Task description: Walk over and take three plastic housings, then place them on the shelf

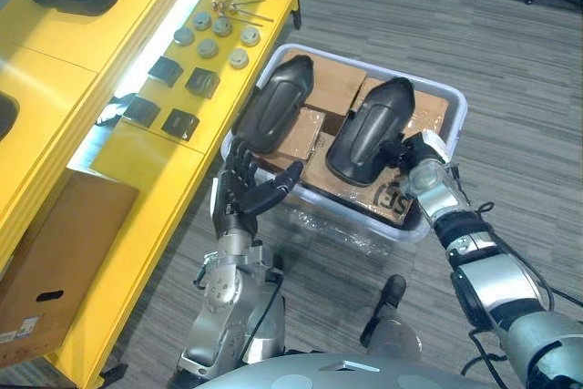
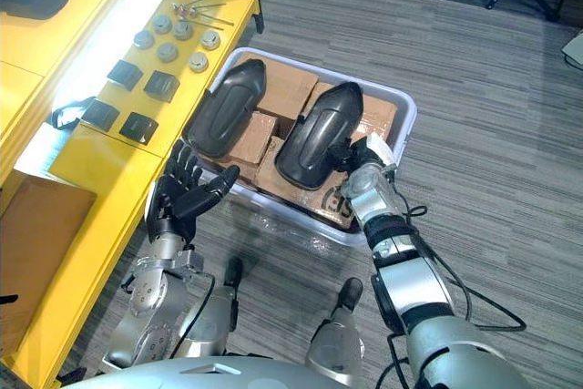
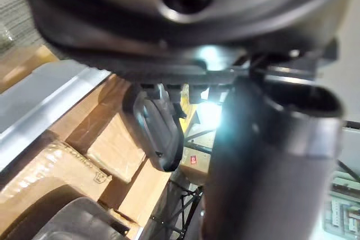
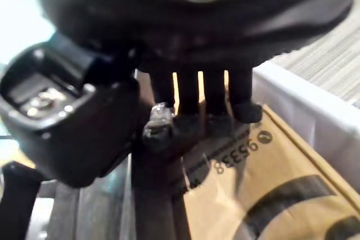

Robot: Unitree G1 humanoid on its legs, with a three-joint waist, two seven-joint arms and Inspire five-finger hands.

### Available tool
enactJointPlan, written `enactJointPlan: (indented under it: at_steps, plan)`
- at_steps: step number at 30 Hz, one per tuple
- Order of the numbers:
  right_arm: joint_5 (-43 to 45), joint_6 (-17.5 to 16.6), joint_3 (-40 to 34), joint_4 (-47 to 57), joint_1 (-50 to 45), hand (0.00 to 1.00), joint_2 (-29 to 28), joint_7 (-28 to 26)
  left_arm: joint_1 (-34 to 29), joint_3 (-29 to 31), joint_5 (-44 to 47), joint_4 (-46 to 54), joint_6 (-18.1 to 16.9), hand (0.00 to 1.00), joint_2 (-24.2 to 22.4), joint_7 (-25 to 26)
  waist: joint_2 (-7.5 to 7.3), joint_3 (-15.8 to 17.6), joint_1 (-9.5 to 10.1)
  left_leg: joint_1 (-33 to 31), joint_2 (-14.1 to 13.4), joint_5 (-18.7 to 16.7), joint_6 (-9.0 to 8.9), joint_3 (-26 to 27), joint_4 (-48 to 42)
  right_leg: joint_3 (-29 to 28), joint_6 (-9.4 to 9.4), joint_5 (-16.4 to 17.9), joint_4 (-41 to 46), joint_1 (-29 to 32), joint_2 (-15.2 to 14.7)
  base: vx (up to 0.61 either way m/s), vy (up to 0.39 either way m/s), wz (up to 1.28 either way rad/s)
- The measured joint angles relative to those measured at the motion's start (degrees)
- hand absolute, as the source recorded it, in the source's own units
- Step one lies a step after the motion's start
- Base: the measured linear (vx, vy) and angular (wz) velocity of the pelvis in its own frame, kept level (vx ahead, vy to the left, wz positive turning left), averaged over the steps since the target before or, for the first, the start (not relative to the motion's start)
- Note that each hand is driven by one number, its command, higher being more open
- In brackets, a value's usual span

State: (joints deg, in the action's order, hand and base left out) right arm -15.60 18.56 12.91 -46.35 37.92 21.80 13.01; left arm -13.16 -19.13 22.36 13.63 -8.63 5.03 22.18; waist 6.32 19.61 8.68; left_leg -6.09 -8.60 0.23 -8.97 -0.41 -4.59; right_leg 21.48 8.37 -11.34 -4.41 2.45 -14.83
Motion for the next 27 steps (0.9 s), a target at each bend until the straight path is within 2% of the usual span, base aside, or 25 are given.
enactJointPlan:
  at_steps: [9,16,21,23,25,27]
  plan:
    - [-6.96,-3.66,-1.68,16.18,-11.43,0.0,0.21,2.95,-3.13,2.03,-0.38,1.62,0.0,1.0,0.49,-1.38,-0.75,0.09,-1.96,2.04,0.01,0.64,0.03,0.7,2.37,-0.16,0.0,0.0,0.0,-0.56,-0.01,0.0,-0.003,-0.03]
    - [-11.27,-9.63,-1.68,22.47,-14.71,0.0,0.24,9.24,-3.1,2.16,-1.21,2.99,0.75,1.0,0.58,-5.43,-1.28,-0.4,-2.83,3.43,0.0,0.94,0.04,1.79,3.56,-0.96,0.0,0.0,0.01,-0.65,-0.01,-0.01,-0.005,-0.06]
    - [-13.75,-12.15,-0.8,22.47,-15.3,0.0,0.1,10.84,-2.28,0.91,-1.0,3.0,5.27,1.0,2.56,-9.31,-2.74,-2.72,-3.71,3.73,0.0,1.03,0.05,2.06,3.88,-1.25,0.0,0.0,0.01,-0.62,-0.02,0.0,-0.001,-0.01]
    - [-14.28,-12.8,-0.54,22.46,-15.3,0.0,0.11,11.39,-1.4,0.03,-0.26,2.79,7.21,1.0,3.3,-10.47,-2.88,-3.34,-3.8,3.77,-0.01,1.02,0.04,2.25,3.84,-1.56,0.0,0.0,0.0,-0.53,-0.01,-0.01,-0.004,-0.04]
    - [-15.66,-14.31,0.53,22.47,-15.27,0.0,0.11,12.56,1.36,-1.43,0.0,1.41,11.24,1.0,4.66,-11.27,-2.85,-4.08,-4.08,4.13,-0.03,1.01,0.03,2.57,3.81,-2.02,0.0,0.0,0.0,-0.57,0.01,-0.03,-0.009,-0.09]
    - [-16.19,-15.75,1.44,22.47,-15.13,0.0,0.11,13.07,3.78,-2.66,0.03,-0.9,13.23,1.0,5.11,-12.27,-2.89,-4.45,-4.12,4.54,-0.05,0.92,-0.05,3.22,3.77,-2.86,0.06,-0.04,-0.01,-0.5,0.03,-0.03,-0.009,-0.15]
